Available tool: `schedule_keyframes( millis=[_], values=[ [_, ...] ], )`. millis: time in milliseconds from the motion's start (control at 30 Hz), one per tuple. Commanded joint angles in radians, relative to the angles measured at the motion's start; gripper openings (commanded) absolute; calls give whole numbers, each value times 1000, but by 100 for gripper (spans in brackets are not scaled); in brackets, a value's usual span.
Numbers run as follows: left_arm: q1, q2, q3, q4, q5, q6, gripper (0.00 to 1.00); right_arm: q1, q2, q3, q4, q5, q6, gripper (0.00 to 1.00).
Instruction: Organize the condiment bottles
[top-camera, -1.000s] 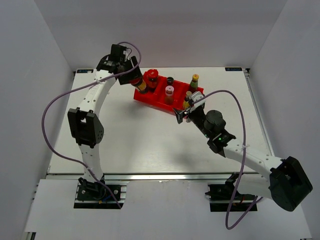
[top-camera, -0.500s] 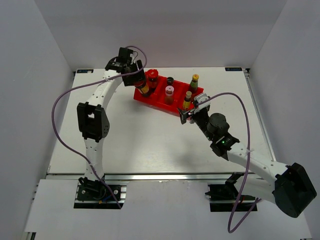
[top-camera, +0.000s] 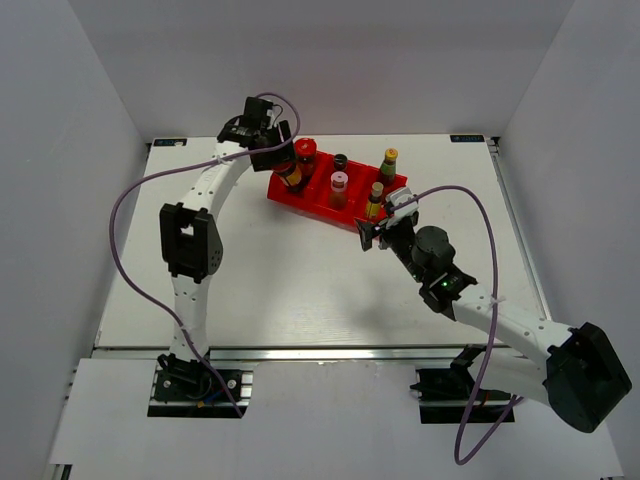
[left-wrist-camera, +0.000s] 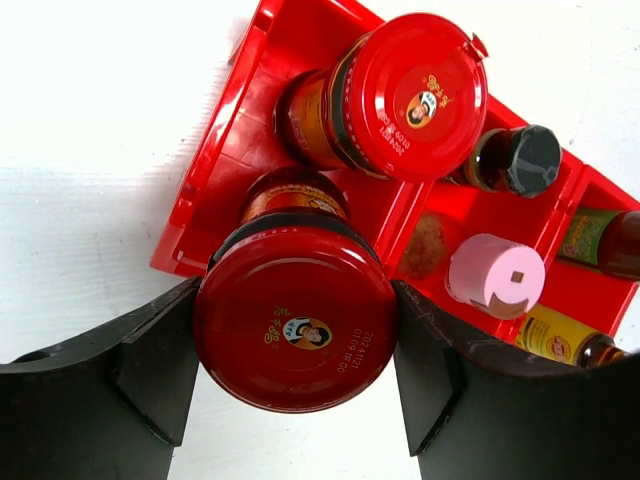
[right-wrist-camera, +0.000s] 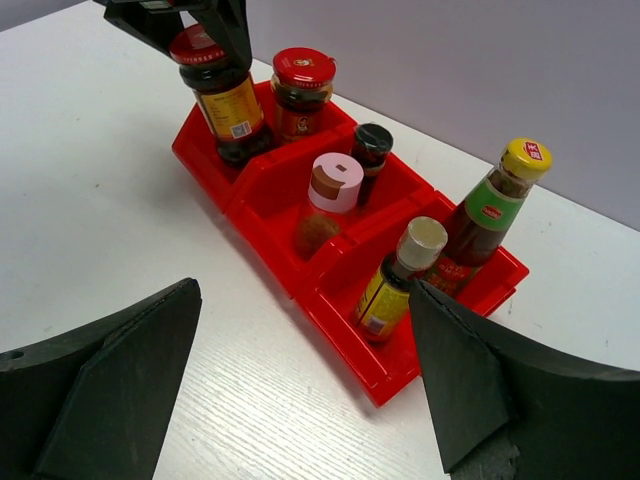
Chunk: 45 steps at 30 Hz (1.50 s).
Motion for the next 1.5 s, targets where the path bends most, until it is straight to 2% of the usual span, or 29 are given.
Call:
schedule_keyframes(
  millis=[0, 167, 400, 467, 533, 700, 767, 967, 1000, 1267, 1467],
  values=[
    [-9, -3, 69, 77, 4, 7, 31, -3, 3, 5, 25, 27, 3, 89],
    [-18, 60, 131, 31, -1, 15, 32, -3, 4, 2, 25, 35, 2, 89],
    [-29, 86, 140, 25, -25, 26, 34, -4, 18, 5, 24, 40, 3, 89],
    [-31, 86, 140, 28, -25, 29, 44, -3, 21, 7, 22, 38, 3, 89],
    [-31, 86, 140, 31, -25, 30, 59, -3, 24, 7, 25, 38, 5, 89],
    [-32, 86, 142, 45, -5, 35, 72, -3, 37, 12, 22, 41, 3, 89],
    [-32, 84, 145, 53, 5, 36, 81, -3, 44, 15, 19, 43, 5, 89],
    [-34, 83, 148, 65, 22, 40, 92, -3, 47, 13, 22, 47, 5, 89],
    [-34, 83, 148, 67, 27, 40, 97, -4, 49, 13, 22, 49, 3, 89],
    [-35, 65, 162, 60, 30, 43, 98, -4, 47, 16, 28, 49, 3, 89],
    [-35, -12, 152, 11, -66, 53, 98, -6, 41, 41, 33, 60, 17, 89]
  ],
)
